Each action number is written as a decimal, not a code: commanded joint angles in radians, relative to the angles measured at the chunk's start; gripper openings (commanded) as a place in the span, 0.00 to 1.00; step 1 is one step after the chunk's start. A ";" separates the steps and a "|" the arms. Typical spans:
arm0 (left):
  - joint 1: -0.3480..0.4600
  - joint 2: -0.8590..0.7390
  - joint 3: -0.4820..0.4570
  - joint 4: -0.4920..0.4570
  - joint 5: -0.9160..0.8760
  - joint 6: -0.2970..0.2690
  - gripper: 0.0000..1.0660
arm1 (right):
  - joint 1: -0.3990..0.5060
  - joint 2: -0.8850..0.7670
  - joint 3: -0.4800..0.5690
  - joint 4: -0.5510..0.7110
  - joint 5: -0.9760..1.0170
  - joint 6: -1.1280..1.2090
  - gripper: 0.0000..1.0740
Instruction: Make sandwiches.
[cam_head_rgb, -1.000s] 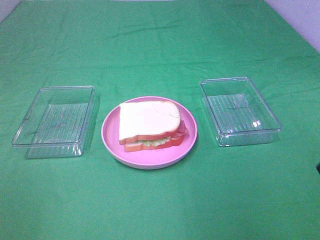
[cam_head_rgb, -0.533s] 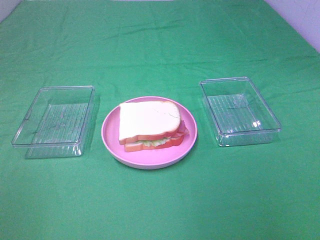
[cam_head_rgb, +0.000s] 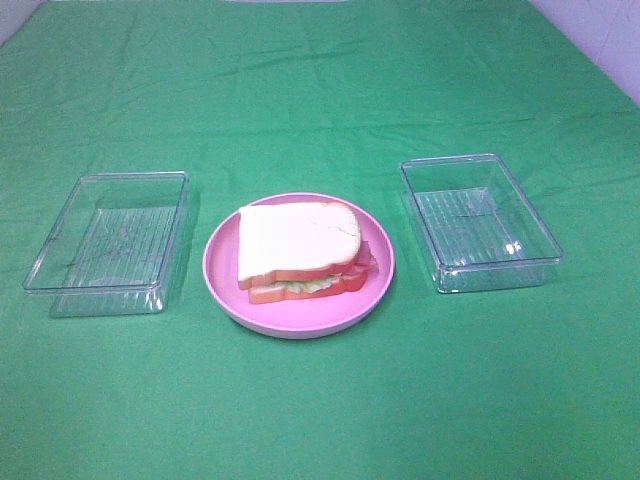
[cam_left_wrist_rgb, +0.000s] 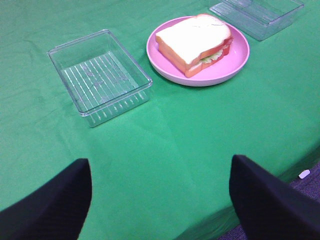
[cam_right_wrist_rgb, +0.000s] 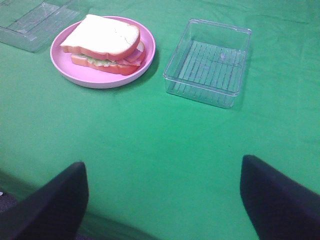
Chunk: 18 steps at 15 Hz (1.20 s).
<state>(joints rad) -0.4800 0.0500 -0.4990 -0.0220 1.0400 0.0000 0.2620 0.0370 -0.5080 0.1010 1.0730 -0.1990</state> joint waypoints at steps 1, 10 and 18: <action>0.000 -0.001 0.001 -0.004 -0.007 0.000 0.69 | 0.001 0.004 0.003 -0.002 -0.010 -0.014 0.71; 0.531 -0.008 0.001 0.002 -0.008 0.000 0.69 | -0.269 0.001 0.003 0.002 -0.010 -0.014 0.71; 0.532 -0.077 0.002 0.000 -0.008 0.000 0.69 | -0.267 -0.064 0.003 0.003 -0.010 -0.013 0.71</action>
<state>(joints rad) 0.0570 -0.0060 -0.4990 -0.0220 1.0380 0.0000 0.0000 -0.0040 -0.5080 0.1030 1.0720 -0.1990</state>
